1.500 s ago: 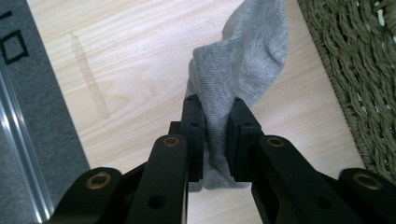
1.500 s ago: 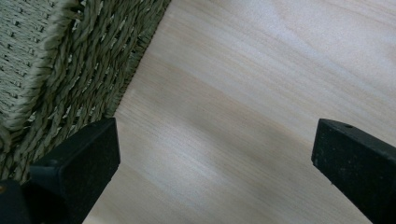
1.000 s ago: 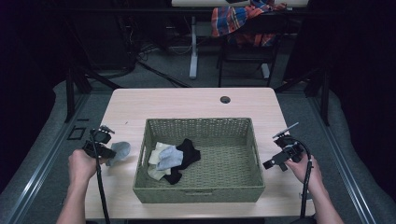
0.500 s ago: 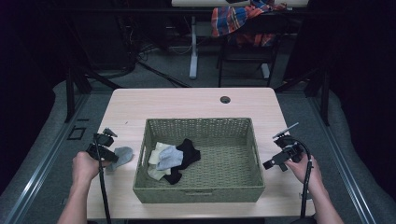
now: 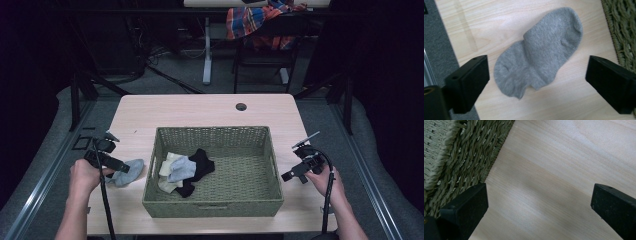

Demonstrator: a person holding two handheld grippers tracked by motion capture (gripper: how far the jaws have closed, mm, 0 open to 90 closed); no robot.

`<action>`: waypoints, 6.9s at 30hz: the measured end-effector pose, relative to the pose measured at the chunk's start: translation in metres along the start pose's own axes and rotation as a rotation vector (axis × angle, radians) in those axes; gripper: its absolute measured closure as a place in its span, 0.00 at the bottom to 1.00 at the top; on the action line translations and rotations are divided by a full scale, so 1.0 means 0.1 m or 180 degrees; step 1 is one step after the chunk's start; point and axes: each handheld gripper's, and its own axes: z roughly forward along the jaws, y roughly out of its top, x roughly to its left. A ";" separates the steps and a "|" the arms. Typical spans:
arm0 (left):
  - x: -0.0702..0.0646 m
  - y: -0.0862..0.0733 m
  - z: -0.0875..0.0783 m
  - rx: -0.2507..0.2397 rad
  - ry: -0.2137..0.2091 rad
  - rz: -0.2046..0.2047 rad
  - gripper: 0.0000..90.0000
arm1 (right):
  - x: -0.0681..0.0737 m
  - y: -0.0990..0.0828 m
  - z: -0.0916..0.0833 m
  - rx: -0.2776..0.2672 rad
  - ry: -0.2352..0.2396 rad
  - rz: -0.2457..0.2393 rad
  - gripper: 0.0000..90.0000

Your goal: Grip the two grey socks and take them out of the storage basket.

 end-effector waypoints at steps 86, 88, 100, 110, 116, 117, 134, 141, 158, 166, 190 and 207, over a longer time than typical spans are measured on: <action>-1.81 0.68 0.17 0.0416 -0.0326 0.1797 0.49 | -0.05 -0.06 -0.06 0.0106 -0.0034 -0.0031 0.01; -1.80 0.68 0.19 0.0442 -0.0332 0.1806 0.59 | -0.05 -0.06 -0.05 0.0083 -0.0035 -0.0015 0.01; -1.77 0.68 0.12 0.0333 -0.0406 0.1729 0.91 | -0.04 -0.07 -0.05 -0.0028 -0.0059 0.0061 0.01; -1.70 0.67 -0.14 0.0067 -0.0461 0.1680 0.91 | -0.04 -0.06 -0.07 0.0053 -0.0012 -0.0005 0.01; -1.71 0.69 -0.28 -0.0040 -0.0469 0.1733 0.91 | -0.04 -0.07 -0.04 -0.0018 -0.0050 0.0062 0.01; -1.71 0.70 -0.30 -0.0057 -0.0464 0.1731 0.91 | -0.04 -0.07 -0.05 -0.0014 -0.0046 0.0054 0.01; -1.71 0.86 -0.71 -0.0187 -0.0395 0.1834 0.91 | -0.03 -0.07 -0.05 -0.0032 0.0009 0.0068 0.01; -1.69 0.94 -0.83 -0.0209 -0.0385 0.1838 0.92 | -0.05 -0.06 -0.07 0.0069 -0.0042 -0.0023 0.01; -1.44 0.95 -1.09 -0.0323 -0.0261 0.1656 0.92 | -0.03 -0.07 -0.05 -0.0025 -0.0008 0.0058 0.01; -1.12 0.82 -1.11 -0.0330 -0.0221 0.1426 0.92 | -0.05 -0.06 -0.07 0.0084 -0.0016 -0.0020 0.01; -0.32 0.35 -0.71 -0.0206 0.0167 0.0647 0.92 | -0.03 -0.07 -0.04 -0.0011 0.0012 0.0070 0.01; -0.14 0.12 -0.17 -0.0040 0.0097 0.0385 0.92 | -0.04 -0.06 -0.05 0.0077 0.0016 0.0001 0.01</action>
